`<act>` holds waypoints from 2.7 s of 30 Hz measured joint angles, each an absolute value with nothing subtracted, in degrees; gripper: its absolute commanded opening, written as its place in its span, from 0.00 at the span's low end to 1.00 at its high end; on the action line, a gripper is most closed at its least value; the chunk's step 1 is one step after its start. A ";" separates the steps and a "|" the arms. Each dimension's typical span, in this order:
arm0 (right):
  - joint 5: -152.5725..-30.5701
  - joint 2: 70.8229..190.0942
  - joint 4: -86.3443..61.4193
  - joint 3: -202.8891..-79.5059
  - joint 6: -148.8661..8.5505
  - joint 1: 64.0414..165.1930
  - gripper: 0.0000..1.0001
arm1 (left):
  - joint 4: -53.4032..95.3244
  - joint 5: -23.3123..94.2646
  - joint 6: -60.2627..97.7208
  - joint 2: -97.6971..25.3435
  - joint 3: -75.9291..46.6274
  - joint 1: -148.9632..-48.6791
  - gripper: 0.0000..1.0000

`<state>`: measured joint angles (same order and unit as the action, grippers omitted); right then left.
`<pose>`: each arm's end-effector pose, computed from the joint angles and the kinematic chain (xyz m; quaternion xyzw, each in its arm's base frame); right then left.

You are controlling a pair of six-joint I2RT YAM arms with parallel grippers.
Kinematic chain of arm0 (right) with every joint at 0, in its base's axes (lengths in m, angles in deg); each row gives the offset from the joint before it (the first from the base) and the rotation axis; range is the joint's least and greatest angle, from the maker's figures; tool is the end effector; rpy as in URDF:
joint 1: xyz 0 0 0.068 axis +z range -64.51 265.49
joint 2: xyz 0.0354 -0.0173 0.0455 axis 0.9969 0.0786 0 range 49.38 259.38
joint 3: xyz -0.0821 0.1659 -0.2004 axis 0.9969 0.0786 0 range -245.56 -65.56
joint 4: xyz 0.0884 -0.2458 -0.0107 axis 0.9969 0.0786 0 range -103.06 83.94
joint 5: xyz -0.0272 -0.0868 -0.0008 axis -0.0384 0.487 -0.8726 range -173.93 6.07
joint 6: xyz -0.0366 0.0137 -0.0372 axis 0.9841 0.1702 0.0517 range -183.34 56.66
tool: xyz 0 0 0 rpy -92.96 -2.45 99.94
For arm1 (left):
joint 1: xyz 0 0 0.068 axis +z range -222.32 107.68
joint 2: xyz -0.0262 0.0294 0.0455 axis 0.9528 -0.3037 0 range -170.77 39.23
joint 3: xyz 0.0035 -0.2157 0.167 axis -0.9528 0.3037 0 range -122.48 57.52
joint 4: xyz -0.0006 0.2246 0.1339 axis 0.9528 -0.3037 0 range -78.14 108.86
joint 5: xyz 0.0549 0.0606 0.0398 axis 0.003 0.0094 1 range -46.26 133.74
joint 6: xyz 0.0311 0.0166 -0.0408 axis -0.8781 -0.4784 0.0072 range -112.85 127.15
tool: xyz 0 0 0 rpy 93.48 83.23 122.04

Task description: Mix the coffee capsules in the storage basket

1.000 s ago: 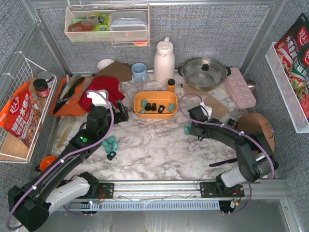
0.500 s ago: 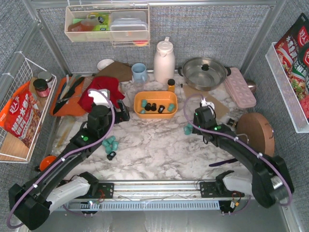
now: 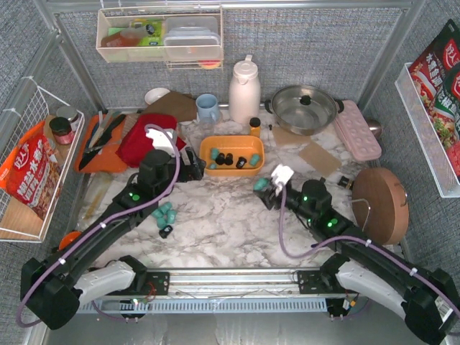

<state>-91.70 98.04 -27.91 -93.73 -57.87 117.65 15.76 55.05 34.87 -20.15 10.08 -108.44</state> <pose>0.1709 0.1131 0.2713 -0.2815 0.6852 0.2034 0.6403 0.2003 -0.1376 0.3205 -0.0020 0.7920 -0.2538 0.5553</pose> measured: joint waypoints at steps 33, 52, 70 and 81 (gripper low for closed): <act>-97.62 102.61 -41.55 -90.32 -18.98 131.49 0.42 | 45.73 22.09 32.89 -26.02 21.20 -118.39 0.60; -97.67 101.69 -41.55 -90.32 -18.63 131.55 0.42 | 48.79 21.34 32.67 -32.65 18.82 -121.45 0.52; -97.30 101.10 -41.44 -90.32 -18.44 131.60 0.52 | 49.66 23.44 33.10 -34.05 18.32 -122.58 0.24; -97.43 100.27 -38.47 -91.39 -18.66 131.73 0.71 | 50.01 23.92 33.32 -33.70 18.25 -122.76 0.05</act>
<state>-97.43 100.27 -38.47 -91.39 -18.66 131.73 50.01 23.92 33.32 -33.70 18.25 -122.76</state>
